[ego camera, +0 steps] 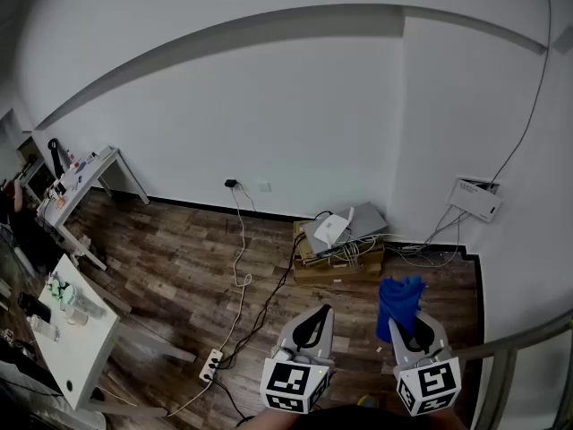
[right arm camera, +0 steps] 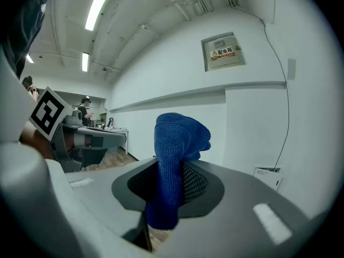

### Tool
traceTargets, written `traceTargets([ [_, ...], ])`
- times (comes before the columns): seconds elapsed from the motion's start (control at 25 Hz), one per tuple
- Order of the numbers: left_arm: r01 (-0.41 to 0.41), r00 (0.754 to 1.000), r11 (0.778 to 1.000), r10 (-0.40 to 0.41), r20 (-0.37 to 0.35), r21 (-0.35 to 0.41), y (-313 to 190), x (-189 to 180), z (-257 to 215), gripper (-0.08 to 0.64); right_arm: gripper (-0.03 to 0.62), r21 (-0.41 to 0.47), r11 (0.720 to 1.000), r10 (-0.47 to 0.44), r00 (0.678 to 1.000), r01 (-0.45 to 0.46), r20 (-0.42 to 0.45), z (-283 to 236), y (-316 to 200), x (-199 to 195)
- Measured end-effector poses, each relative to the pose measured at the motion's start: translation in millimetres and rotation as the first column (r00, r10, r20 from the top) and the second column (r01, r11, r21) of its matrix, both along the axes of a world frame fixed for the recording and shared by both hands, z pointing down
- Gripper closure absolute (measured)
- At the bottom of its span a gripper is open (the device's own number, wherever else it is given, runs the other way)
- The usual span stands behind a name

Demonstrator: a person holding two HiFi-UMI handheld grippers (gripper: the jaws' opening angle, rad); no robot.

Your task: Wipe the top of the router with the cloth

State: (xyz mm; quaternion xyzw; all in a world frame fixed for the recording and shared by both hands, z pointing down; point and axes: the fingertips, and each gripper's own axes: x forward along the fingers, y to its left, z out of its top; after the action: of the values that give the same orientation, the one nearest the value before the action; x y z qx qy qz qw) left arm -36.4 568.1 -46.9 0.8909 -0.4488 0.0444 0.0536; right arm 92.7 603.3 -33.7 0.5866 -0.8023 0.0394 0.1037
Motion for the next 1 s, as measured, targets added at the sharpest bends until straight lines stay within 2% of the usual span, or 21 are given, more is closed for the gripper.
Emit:
traceTargets([
  [0.32, 0.01, 1.0, 1.0, -0.01, 0.007, -0.021, -10.3, 31.7, 4.9, 0.56, 0.48, -0.013, 1.0, -0.014, 1.0, 0.015, 0.012, 5.7, -10.2, 28.5],
  [0.72, 0.085, 0.996, 0.994, -0.083, 0.035, -0.064, -42.3, 80.6, 23.4, 0.56, 0.476, -0.036, 0.995, -0.089, 0.995, 0.091, 0.046, 29.2, -46.7, 65.3],
  [0.92, 0.109, 0.992, 0.99, -0.103, 0.071, -0.091, -60.7, 81.2, 42.1, 0.56, 0.476, -0.078, 0.991, -0.104, 0.993, 0.108, 0.059, 49.7, -72.3, 65.6],
  [1.0, 0.116, 0.992, 0.988, -0.11, 0.064, -0.101, -76.6, 74.6, 51.8, 0.56, 0.476, -0.086, 0.989, -0.113, 0.992, 0.117, 0.054, 59.7, -90.6, 61.2],
])
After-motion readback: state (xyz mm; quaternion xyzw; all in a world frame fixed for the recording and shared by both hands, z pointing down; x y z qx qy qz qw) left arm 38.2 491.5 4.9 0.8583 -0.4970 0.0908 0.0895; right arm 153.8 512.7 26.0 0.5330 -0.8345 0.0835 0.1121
